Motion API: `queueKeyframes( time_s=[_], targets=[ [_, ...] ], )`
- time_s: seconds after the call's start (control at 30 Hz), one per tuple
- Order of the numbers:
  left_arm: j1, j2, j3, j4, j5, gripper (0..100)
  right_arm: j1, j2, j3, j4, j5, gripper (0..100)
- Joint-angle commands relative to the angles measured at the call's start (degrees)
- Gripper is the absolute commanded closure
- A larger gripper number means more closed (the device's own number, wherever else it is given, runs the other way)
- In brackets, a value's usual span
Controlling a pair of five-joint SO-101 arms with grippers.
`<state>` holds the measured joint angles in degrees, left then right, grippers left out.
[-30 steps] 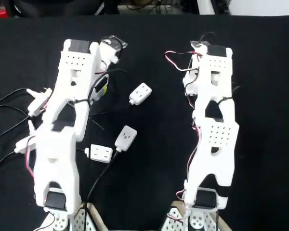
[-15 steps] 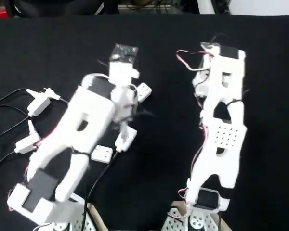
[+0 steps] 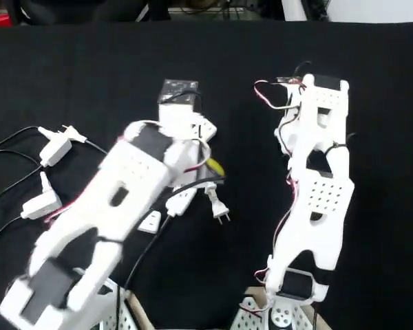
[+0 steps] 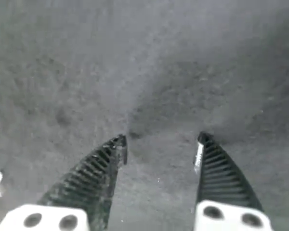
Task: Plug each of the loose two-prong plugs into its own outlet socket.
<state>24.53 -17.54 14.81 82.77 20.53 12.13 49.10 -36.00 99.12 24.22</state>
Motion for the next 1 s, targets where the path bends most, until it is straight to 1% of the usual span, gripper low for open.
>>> queueKeyframes(
  time_s=[0.0, 0.07, 0.17, 0.3, 0.37, 0.47, 0.6, 0.7, 0.77, 0.83, 0.97],
  targets=[
    [-5.7, -11.4, -2.2, 6.7, -8.0, 66, -2.8, -9.8, 10.7, 1.8, 5.2, 77.6],
    [-10.6, -17.9, 1.5, 7.4, -14.1, 66, -4.8, -17.1, 18.9, 0.9, 7.2, 77.6],
    [-19.4, -28.7, 8.8, 7.1, -22.9, 66, -9.1, -30.1, 30.7, -2.0, 7.8, 77.6],
    [-30.6, -41.8, 22.3, 3.3, -33.0, 66, -19.1, -44.0, 43.1, -4.2, 7.7, 77.6],
    [-34.8, -47.1, 29.8, 0.4, -38.0, 66, -25.3, -46.5, 45.1, -3.7, 7.1, 77.6],
    [-39.5, -53.0, 40.5, -3.7, -44.7, 66, -31.5, -44.5, 43.2, -3.1, 3.8, 77.6],
    [-43.8, -58.9, 52.4, -9.0, -52.5, 66, -36.0, -34.3, 37.1, -2.8, 1.1, 77.6],
    [-45.8, -63.3, 59.1, -11.5, -57.0, 66, -37.5, -25.6, 30.0, -1.7, -0.5, 77.6],
    [-45.5, -66.7, 63.4, -11.0, -60.7, 66, -37.3, -20.8, 24.0, 0.7, -1.0, 77.6],
    [-43.8, -70.7, 68.6, -11.0, -63.6, 66, -36.8, -17.6, 18.7, 1.8, -1.0, 77.6],
    [-42.2, -80.7, 78.4, -12.2, -64.0, 66, -36.7, -14.6, 13.7, 2.0, -1.1, 77.6]
  ],
)
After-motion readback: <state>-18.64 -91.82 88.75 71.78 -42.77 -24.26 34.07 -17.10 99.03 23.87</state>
